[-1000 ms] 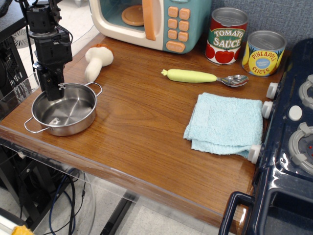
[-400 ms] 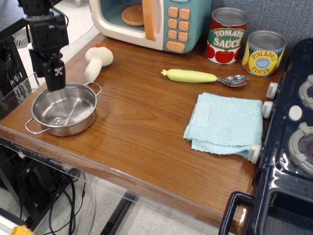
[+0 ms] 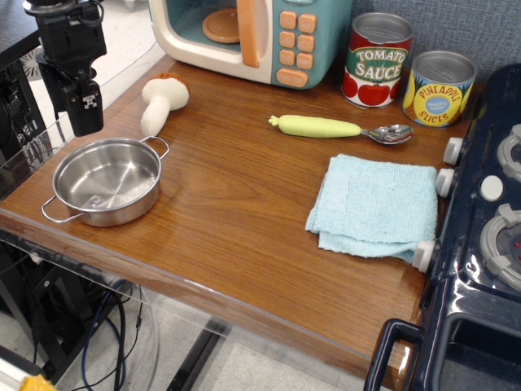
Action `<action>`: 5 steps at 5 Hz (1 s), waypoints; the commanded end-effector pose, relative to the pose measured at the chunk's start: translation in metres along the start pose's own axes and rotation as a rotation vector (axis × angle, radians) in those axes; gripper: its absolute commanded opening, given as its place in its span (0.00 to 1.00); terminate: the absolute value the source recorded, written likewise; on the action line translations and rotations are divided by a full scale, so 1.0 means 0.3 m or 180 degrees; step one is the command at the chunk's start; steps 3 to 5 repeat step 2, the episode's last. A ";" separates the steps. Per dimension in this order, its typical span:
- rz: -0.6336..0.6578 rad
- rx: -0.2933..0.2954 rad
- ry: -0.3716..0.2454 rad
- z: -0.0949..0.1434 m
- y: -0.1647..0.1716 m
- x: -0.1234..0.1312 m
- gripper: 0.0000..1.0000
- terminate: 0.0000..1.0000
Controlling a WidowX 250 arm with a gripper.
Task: Place the pot in front of the mushroom
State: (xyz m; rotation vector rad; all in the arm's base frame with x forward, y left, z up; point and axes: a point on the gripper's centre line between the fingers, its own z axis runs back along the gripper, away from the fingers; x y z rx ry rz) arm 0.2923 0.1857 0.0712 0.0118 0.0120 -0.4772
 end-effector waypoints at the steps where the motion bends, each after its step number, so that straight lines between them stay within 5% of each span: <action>1: 0.0020 0.0159 -0.0079 0.071 -0.017 -0.028 1.00 0.00; 2: 0.0020 0.0159 -0.0079 0.071 -0.017 -0.028 1.00 1.00; 5: 0.0020 0.0159 -0.0079 0.071 -0.017 -0.028 1.00 1.00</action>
